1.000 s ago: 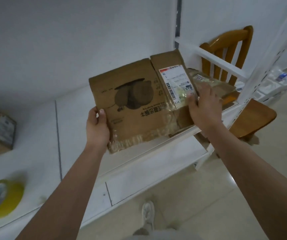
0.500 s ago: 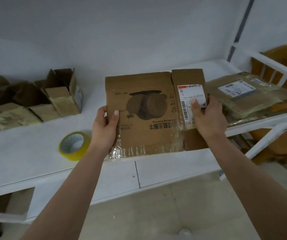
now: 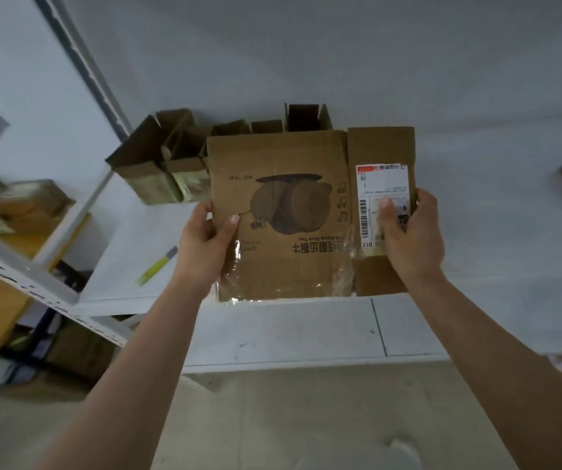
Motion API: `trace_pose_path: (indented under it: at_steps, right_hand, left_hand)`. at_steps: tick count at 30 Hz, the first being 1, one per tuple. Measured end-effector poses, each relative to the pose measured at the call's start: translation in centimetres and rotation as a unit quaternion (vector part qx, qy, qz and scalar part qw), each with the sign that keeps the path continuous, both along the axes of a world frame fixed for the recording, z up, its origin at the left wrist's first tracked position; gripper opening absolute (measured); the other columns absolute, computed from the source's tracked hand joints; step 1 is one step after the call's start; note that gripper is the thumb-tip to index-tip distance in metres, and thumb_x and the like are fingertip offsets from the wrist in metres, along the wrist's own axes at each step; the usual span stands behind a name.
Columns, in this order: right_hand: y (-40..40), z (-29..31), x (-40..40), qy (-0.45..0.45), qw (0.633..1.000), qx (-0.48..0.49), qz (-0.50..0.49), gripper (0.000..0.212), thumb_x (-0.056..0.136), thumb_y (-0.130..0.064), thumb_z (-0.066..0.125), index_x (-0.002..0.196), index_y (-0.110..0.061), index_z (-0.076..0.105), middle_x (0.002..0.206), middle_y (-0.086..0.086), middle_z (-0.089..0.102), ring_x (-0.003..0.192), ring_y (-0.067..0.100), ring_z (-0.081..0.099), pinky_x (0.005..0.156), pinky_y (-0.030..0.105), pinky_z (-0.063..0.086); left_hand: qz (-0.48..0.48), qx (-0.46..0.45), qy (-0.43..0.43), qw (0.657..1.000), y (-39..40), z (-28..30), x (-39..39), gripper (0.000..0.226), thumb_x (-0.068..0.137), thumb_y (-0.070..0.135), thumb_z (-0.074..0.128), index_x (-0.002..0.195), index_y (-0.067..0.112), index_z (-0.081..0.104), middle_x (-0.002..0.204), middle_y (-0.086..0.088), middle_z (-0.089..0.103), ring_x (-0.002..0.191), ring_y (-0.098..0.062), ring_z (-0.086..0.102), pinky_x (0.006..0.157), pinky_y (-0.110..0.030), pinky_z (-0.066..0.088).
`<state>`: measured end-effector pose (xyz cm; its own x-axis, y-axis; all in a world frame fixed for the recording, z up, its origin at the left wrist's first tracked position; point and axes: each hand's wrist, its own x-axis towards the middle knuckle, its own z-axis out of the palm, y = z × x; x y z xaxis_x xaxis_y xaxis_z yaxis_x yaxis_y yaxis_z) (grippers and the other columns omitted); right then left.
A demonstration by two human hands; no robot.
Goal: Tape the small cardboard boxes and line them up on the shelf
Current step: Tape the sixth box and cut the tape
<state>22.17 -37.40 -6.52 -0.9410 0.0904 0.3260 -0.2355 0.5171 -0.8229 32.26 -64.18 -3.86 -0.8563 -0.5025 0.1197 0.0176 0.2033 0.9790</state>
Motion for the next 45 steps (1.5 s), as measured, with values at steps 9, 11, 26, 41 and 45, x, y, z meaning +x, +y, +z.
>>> trace_pose_path:
  at_steps: [9, 11, 26, 41, 45]
  right_hand:
    - [-10.9, 1.0, -3.9, 0.009, 0.995, -0.03, 0.09, 0.049, 0.097, -0.053, 0.042, 0.129, -0.016, 0.04, 0.109, -0.008, 0.06, 0.083, -0.002, 0.059, 0.062, 0.013, 0.041]
    - [-13.3, 1.3, -4.6, 0.005, 0.994, -0.04, 0.103, 0.042, 0.098, -0.053, 0.04, 0.126, -0.021, 0.042, 0.105, -0.014, 0.059, 0.084, -0.005, 0.057, 0.064, 0.012, 0.039]
    - [-18.6, -0.4, -5.1, -0.073, 0.957, -0.249, 0.13, 0.029, 0.1, -0.012, 0.043, 0.124, -0.015, 0.059, 0.098, -0.018, 0.067, 0.085, -0.01, 0.064, 0.069, 0.007, 0.047]
    - [-19.1, 2.0, -0.1, -0.114, 0.868, -0.466, 0.126, 0.052, 0.095, -0.063, 0.034, 0.113, -0.035, 0.073, 0.124, 0.007, 0.068, 0.118, 0.026, 0.062, 0.098, 0.042, 0.051]
    - [-18.7, 2.1, -0.1, -0.164, 0.851, -0.47, 0.169, 0.065, 0.082, -0.07, 0.051, 0.129, -0.026, 0.064, 0.125, 0.012, 0.066, 0.115, 0.03, 0.064, 0.09, 0.045, 0.056]
  left_hand:
    - [0.063, 0.027, 0.022, 0.997, -8.4, -0.8, -1.4, 0.019, 0.098, 0.029, 0.057, 0.111, 0.043, 0.057, 0.097, 0.011, 0.074, 0.087, -0.005, 0.071, 0.066, -0.023, 0.057]
    - [0.078, 0.025, 0.024, 0.996, -10.0, -0.6, -1.4, 0.02, 0.098, 0.031, 0.056, 0.115, 0.042, 0.058, 0.097, 0.013, 0.074, 0.086, -0.002, 0.07, 0.063, -0.018, 0.056]
    - [-0.039, 0.071, 0.054, 0.995, -16.3, -0.8, -3.6, 0.029, 0.094, 0.041, 0.057, 0.121, 0.03, 0.056, 0.105, 0.016, 0.072, 0.097, -0.004, 0.068, 0.076, -0.018, 0.055]
    - [-0.204, 0.253, -0.031, 0.945, -18.2, -0.8, -5.1, 0.058, 0.084, 0.056, 0.051, 0.13, 0.02, 0.049, 0.119, -0.006, 0.066, 0.115, -0.028, 0.061, 0.092, -0.052, 0.052]
    - [-0.25, 0.252, -0.013, 0.935, -18.1, -0.7, -5.4, 0.04, 0.084, 0.051, 0.054, 0.122, 0.037, 0.051, 0.112, 0.002, 0.07, 0.11, -0.026, 0.065, 0.089, -0.051, 0.053]
